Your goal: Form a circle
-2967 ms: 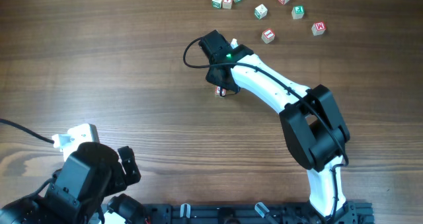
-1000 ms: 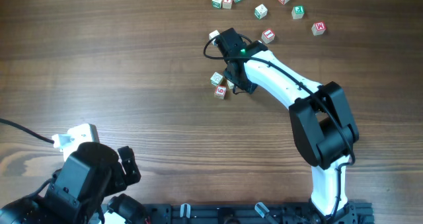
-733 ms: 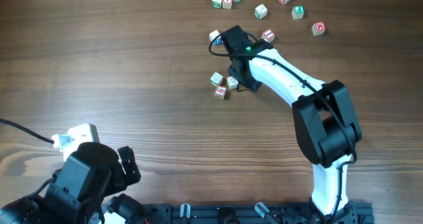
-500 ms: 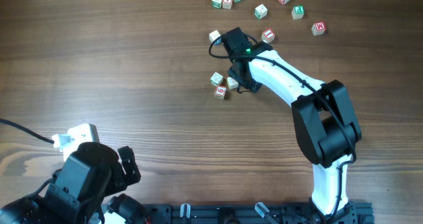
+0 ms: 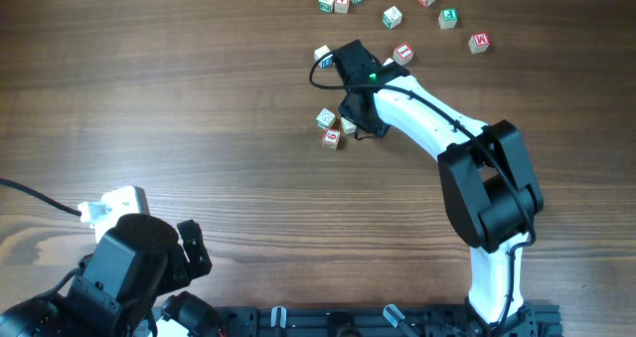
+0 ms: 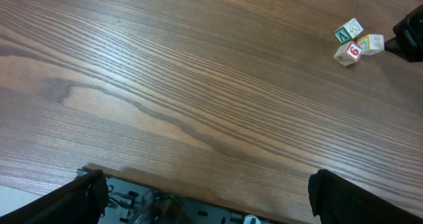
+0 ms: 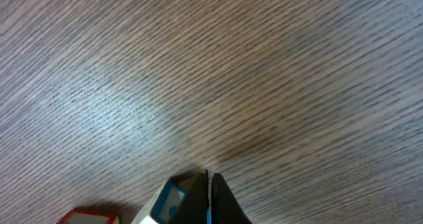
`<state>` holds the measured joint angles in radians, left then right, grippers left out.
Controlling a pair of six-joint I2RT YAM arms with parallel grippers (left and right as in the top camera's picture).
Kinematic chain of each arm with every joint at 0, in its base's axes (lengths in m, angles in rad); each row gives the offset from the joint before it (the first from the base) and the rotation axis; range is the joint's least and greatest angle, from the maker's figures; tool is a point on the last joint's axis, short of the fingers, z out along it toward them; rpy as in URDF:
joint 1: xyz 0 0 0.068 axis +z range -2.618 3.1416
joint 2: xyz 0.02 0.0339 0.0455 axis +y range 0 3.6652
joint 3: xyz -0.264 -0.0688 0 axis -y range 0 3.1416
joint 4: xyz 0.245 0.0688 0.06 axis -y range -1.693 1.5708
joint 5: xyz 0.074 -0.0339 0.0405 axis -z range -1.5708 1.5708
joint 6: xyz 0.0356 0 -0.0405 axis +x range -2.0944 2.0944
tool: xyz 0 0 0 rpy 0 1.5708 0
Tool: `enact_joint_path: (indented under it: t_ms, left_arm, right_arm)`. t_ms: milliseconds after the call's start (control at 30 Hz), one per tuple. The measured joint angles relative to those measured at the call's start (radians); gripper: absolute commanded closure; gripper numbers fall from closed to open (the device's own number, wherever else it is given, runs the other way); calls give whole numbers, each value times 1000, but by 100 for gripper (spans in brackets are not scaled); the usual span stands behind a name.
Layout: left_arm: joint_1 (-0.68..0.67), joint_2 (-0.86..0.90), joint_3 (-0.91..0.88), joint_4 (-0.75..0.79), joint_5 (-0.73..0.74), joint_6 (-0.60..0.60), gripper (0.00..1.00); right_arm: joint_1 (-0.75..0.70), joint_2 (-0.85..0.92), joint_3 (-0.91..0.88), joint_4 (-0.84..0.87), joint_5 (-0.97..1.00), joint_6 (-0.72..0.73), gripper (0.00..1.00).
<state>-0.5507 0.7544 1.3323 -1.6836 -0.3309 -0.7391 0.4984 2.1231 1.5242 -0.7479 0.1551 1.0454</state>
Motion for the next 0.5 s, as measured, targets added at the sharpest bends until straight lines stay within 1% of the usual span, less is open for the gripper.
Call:
enact_joint_path:
  t_ms: [167,500]
  left_arm:
    - [0,0,0,0,0,0,0]
    - [0,0,0,0,0,0,0]
  right_arm:
    - [1,0,0,27,-6,-26,95]
    - [1,0,0,28,-18,-38,95]
